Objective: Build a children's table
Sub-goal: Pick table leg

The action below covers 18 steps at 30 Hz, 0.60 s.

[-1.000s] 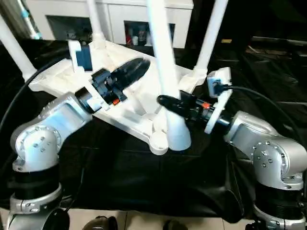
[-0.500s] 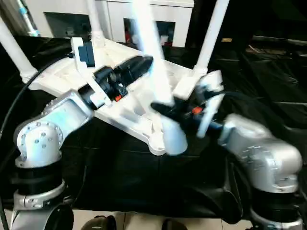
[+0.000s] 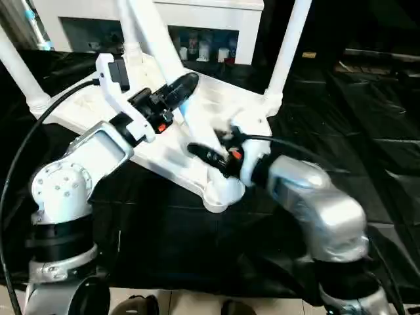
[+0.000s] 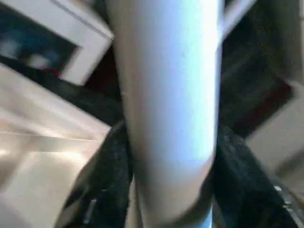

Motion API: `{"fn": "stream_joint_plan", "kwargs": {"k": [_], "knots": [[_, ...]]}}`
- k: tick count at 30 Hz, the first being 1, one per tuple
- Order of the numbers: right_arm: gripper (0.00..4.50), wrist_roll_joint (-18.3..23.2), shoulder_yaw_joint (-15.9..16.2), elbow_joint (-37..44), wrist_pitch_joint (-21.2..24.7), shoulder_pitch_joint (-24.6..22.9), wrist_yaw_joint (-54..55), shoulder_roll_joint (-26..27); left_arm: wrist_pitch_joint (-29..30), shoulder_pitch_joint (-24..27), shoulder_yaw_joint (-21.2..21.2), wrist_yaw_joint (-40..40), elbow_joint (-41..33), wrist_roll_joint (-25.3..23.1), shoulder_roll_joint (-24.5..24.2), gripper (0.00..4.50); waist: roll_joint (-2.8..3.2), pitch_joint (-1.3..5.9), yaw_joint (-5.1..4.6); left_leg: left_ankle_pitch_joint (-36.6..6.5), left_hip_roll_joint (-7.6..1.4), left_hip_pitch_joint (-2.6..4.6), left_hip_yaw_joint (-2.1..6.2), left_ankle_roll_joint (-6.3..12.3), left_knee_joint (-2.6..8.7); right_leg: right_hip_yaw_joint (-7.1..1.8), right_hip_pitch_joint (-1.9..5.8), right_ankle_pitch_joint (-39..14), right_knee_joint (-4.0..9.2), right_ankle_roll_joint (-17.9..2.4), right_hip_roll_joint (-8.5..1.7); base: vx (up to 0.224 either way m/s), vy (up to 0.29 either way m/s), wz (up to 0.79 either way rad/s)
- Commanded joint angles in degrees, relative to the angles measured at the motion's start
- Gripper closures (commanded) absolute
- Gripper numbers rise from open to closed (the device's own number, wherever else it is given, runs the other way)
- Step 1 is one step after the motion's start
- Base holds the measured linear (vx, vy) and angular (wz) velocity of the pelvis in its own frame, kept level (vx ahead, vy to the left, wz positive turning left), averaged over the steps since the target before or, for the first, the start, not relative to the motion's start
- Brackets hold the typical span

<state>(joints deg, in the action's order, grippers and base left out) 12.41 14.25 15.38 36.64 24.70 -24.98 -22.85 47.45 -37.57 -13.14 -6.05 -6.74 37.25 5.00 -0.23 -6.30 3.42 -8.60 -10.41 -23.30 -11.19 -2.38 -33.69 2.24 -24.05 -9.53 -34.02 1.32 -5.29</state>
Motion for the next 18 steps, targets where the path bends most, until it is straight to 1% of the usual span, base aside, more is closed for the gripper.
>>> {"fn": "stream_joint_plan", "kwargs": {"k": [1, 2, 4, 5, 6, 7, 9, 10, 12, 13, 14, 15, 16, 17, 18], "knots": [[2.72, -2.69, 1.74, -0.14, -2.06, -0.11, 1.59, 0.59, -1.01, -0.41, 1.12, 1.02, 0.40, -1.58, 0.22, 2.38, -0.99, 4.80, 0.06, -11.33, -1.67, 1.32, 0.87, -0.14, 3.62, -1.77, 2.68, -13.75, 3.91, -7.37, -1.87, 0.000, 0.000, 0.00], [2.72, -3.44, 2.16, -0.21, -2.35, -0.18, 2.03, 0.84, -1.15, -0.22, 1.64, 1.11, 0.43, -1.89, 0.10, 2.47, -1.19, 5.02, 0.13, -10.47, -1.78, 1.36, 0.94, 0.43, 3.52, -1.75, 2.82, -12.06, 3.58, -7.79, -1.89, 0.000, 0.000, 0.00], [2.72, -5.57, 3.52, -0.77, -3.40, 0.00, 2.99, 1.34, -2.11, 0.15, 2.21, 2.41, 0.72, -2.58, 0.38, 2.55, -1.04, 5.02, 0.15, -10.26, -1.85, 1.46, 0.85, 0.87, 3.47, -1.75, 2.64, -10.67, 3.53, -8.51, -1.78, 0.000, 0.000, 0.00], [2.72, -6.97, 4.43, -1.34, -3.92, 0.45, 4.06, 1.75, -2.47, 0.20, 1.88, 3.52, 1.09, -2.76, 0.84, 2.59, -1.05, 5.13, 0.09, -10.26, -1.83, 1.44, 0.84, 1.00, 3.42, -1.74, 2.71, -10.03, 3.41, -9.04, -1.77, 0.000, 0.000, 0.00], [2.72, -7.39, 4.70, -1.55, -4.05, 0.63, 4.44, 1.89, -2.75, 0.18, 1.75, 3.94, 1.23, -2.99, 0.97, 2.63, -1.04, 5.11, 0.10, -10.29, -1.83, 1.39, 0.87, 0.99, 3.45, -1.70, 2.75, -9.89, 3.42, -9.14, -1.73, 0.000, 0.000, 0.00], [2.72, -8.74, 5.48, -2.21, -4.56, 1.13, 5.56, 2.34, -3.59, 0.11, 1.41, 5.24, 1.65, -3.68, 1.34, 2.66, -1.18, 5.18, 0.01, -10.38, -1.83, 1.39, 0.88, 1.02, 3.41, -1.68, 2.81, -9.75, 3.35, -9.27, -1.73, 0.000, 0.000, 0.00], [2.72, -9.72, 6.00, -2.68, -4.93, 1.53, 6.69, 2.94, -4.19, -0.02, 0.87, 6.02, 1.98, -3.76, 1.75, 2.66, -1.24, 5.15, -0.05, -11.34, -1.84, 1.41, 0.85, 0.84, 3.44, -1.71, 2.79, -10.94, 3.47, -9.06, -1.73, 0.000, 0.000, 0.00], [2.72, -10.34, 6.33, -2.96, -5.22, 1.78, 7.39, 3.33, -4.70, -0.13, 0.56, 6.52, 2.20, -3.98, 1.94, 2.67, -1.21, 5.08, -0.06, -12.48, -1.80, 1.51, 0.85, 0.56, 3.51, -1.69, 2.71, -12.41, 3.65, -8.52, -1.68, 0.000, 0.000, 0.00], [2.72, -13.01, 7.60, -4.03, -6.62, 2.47, 9.98, 4.68, -5.85, -0.62, -0.78, 7.62, 2.99, -4.09, 2.73, 2.70, -1.20, 5.19, -0.14, -13.21, -1.77, 1.49, 0.95, -0.06, 3.52, -1.64, 2.63, -13.41, 3.76, -8.01, -1.68, 0.000, 0.000, 0.00], [2.72, -14.24, 8.19, -4.48, -7.23, 2.69, 11.01, 5.33, -6.27, -0.80, -1.22, 7.87, 3.31, -4.26, 2.92, 2.73, -1.28, 5.25, -0.28, -13.33, -1.77, 1.44, 1.02, -0.45, 3.56, -1.63, 2.69, -13.12, 3.67, -7.78, -1.62, 0.000, 0.000, 0.00], [2.72, -15.02, 8.55, -4.75, -7.60, 2.82, 11.63, 5.76, -6.49, -0.91, -1.49, 8.00, 3.51, -4.35, 3.03, 2.73, -1.08, 5.40, -0.22, -13.27, -1.76, 1.46, 1.08, -0.67, 3.55, -1.61, 2.77, -12.81, 3.56, -7.68, -1.65, 0.000, 0.000, 0.00], [2.72, -15.72, 9.00, -4.88, -7.82, 2.98, 12.22, 6.14, -6.56, -0.96, -1.60, 7.97, 3.61, -4.35, 3.03, 2.75, -1.18, 5.39, -0.31, -13.67, -1.73, 1.55, 1.00, -0.90, 3.53, -1.65, 2.61, -12.55, 3.65, -7.53, -1.57, 0.000, 0.000, 0.00], [2.72, -16.40, 9.22, -5.04, -8.11, 3.01, 12.51, 6.50, -6.76, -0.93, -1.50, 8.05, 3.69, -4.23, 2.94, 2.76, -1.16, 5.46, -0.29, -13.46, -1.71, 1.54, 1.01, -0.94, 3.49, -1.66, 2.66, -11.82, 3.49, -7.53, -1.54, 0.000, 0.000, 0.00], [2.72, -17.74, 9.93, -5.43, -8.89, 3.30, 12.84, 6.71, -7.06, -0.94, -1.52, 8.28, 3.86, -3.99, 2.86, 2.76, -0.81, 5.51, -0.19, -13.39, -1.78, 1.69, 1.07, -1.01, 3.49, -1.68, 2.64, -10.95, 3.36, -7.66, -1.55, 0.000, 0.000, 0.00], [2.72, -18.11, 10.14, -5.52, -9.08, 3.38, 12.93, 6.70, -7.09, -0.95, -1.53, 8.29, 3.90, -3.91, 2.85, 2.76, -0.89, 5.54, -0.26, -13.31, -1.79, 1.70, 1.03, -1.06, 3.47, -1.68, 2.61, -10.37, 3.38, -7.78, -1.50, 0.000, 0.000, 0.00]]}}
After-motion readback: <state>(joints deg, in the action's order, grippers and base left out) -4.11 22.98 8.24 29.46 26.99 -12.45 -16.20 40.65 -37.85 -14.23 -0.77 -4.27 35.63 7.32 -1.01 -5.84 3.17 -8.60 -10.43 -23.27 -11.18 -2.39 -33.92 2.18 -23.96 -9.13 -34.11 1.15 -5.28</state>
